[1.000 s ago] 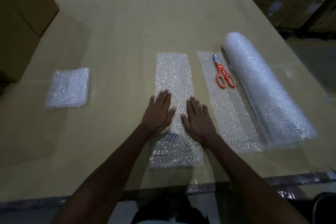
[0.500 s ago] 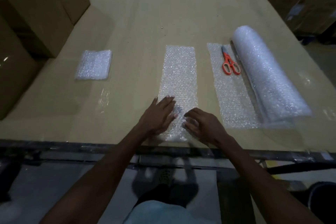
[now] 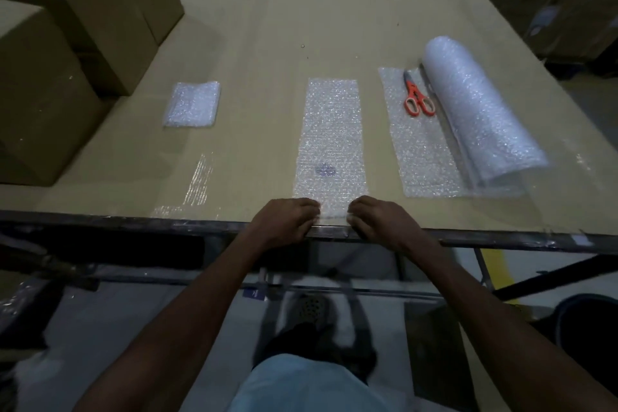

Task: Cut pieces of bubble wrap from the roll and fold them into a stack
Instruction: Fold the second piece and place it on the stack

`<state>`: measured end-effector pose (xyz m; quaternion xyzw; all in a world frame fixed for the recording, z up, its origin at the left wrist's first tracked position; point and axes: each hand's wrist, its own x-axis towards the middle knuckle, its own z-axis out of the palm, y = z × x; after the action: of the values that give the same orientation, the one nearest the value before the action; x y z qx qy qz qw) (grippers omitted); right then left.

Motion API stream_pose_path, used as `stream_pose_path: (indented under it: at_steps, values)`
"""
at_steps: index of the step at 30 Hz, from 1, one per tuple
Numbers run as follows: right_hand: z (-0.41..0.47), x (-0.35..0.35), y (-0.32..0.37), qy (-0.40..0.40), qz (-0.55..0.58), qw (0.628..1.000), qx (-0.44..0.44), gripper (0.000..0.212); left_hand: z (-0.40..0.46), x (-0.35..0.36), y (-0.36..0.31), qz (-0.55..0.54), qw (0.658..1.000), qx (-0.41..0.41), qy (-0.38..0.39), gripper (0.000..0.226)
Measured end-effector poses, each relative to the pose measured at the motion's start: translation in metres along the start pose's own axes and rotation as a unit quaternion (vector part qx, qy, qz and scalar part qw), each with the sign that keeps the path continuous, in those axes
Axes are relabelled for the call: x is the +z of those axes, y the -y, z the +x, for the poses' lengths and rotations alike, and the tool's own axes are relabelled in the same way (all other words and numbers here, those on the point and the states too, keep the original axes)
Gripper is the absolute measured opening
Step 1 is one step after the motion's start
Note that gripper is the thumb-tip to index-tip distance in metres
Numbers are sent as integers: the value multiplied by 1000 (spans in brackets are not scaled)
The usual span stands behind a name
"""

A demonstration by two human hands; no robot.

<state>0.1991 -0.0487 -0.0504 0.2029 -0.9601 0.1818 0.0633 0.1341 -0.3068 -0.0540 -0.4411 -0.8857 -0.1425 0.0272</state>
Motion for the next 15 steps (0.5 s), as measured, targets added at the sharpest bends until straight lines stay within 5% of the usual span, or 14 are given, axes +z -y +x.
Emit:
stream_pose_path:
  at_steps: [7, 15]
  values:
    - [4, -27, -6, -117, 113, 983, 85, 10, 18, -21, -1, -119, 981, -78, -129, 19]
    - [75, -56, -41, -203, 333, 898, 206, 11, 81, -47, 38, -214, 939, -132, -233, 25]
